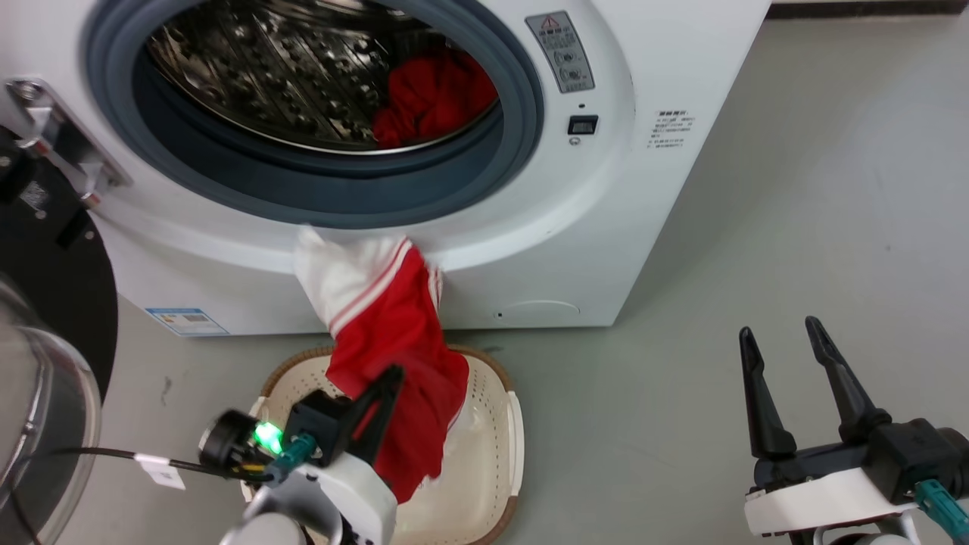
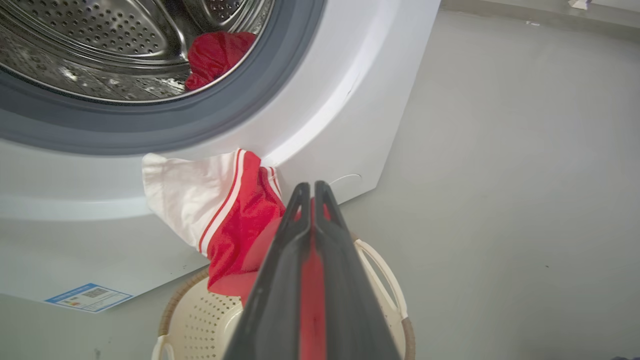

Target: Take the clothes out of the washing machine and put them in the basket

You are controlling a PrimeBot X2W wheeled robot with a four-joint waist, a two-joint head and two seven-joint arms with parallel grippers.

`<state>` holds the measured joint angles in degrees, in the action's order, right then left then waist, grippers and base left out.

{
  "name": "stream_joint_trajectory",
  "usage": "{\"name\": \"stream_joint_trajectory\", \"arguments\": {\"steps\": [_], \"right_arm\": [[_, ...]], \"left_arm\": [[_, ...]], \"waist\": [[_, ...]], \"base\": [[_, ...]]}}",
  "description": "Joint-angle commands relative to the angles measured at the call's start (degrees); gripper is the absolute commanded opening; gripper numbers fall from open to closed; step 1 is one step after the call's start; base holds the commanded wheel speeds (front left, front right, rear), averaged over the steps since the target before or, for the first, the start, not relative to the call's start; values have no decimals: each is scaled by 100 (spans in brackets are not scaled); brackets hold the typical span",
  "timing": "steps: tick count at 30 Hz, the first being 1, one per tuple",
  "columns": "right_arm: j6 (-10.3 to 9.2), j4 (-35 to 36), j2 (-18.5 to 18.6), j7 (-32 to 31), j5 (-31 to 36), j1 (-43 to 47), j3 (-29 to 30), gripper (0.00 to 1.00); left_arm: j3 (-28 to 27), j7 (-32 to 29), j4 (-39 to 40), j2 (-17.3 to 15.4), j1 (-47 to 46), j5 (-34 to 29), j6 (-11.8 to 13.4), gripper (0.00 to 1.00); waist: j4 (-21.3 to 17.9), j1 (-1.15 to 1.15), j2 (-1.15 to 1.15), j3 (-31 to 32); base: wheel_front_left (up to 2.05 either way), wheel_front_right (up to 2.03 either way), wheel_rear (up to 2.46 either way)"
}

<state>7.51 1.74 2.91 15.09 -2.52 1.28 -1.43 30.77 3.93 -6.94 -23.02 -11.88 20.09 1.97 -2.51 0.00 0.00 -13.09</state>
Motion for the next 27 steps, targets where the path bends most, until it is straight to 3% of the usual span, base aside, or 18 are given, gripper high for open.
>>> {"name": "stream_joint_trajectory", "arguments": {"steps": [1, 9, 16, 27], "right_arm": [[-4, 25, -6, 12, 12, -74, 11, 100], [-4, 91, -7, 12, 27, -334, 52, 100], [-4, 178, -8, 12, 30, -659, 66, 100], [-4, 330, -7, 12, -58, -1136, 175, 100]], "left_arm": [[19, 68, -109, 52, 63, 24, -41, 0], [151, 415, -1880, 448, -278, 233, -341, 0], [221, 735, -3632, 858, -1115, 250, -588, 0], [239, 595, -5983, 1277, -2472, 430, -798, 0]], "waist": [[-64, 0, 0, -147], [-177, 0, 0, -729], [-320, 0, 0, -1348], [-470, 0, 0, -2528]], "base": [[0, 0, 0], [0, 0, 0], [0, 0, 0], [0, 0, 0]]}}
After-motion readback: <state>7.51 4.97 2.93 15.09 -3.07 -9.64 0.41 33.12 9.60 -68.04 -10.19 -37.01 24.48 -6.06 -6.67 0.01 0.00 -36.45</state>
